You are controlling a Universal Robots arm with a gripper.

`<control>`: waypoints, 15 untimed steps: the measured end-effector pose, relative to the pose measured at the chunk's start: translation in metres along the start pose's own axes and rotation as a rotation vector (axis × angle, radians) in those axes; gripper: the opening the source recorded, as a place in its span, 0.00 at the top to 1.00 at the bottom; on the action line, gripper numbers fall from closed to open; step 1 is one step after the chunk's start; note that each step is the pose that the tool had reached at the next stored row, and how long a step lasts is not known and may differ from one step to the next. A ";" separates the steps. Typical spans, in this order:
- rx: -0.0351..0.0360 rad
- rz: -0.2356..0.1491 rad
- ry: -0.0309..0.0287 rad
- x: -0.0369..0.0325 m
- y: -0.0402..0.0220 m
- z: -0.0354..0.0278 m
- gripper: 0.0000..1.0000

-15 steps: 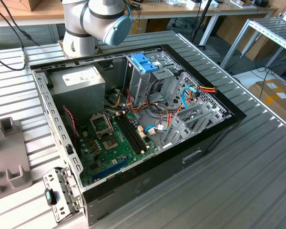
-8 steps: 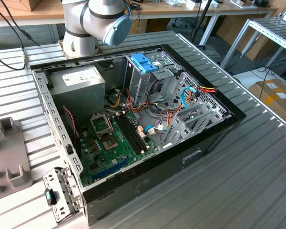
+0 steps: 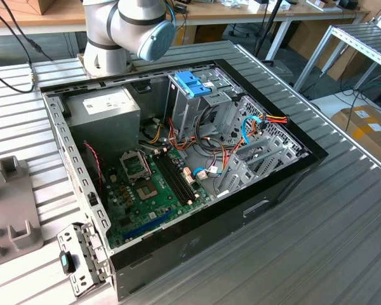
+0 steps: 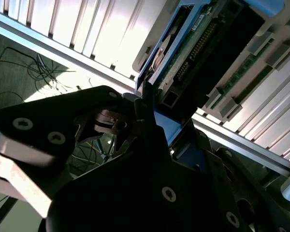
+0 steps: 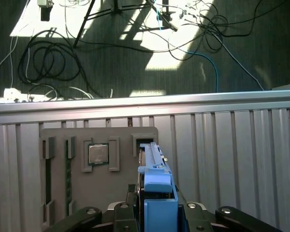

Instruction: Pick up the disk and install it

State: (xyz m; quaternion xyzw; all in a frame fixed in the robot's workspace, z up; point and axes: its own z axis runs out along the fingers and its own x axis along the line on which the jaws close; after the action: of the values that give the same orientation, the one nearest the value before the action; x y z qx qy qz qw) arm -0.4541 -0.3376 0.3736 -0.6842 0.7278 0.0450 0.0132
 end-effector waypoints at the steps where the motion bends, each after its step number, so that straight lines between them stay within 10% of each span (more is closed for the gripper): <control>1: 0.0000 0.000 -0.0001 0.0000 0.0000 -0.0006 0.63; 15: -0.0001 0.000 -0.0015 -0.0004 0.0002 -0.0046 0.63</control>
State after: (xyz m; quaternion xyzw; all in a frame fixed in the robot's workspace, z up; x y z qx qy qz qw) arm -0.4541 -0.3376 0.3783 -0.6842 0.7278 0.0456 0.0137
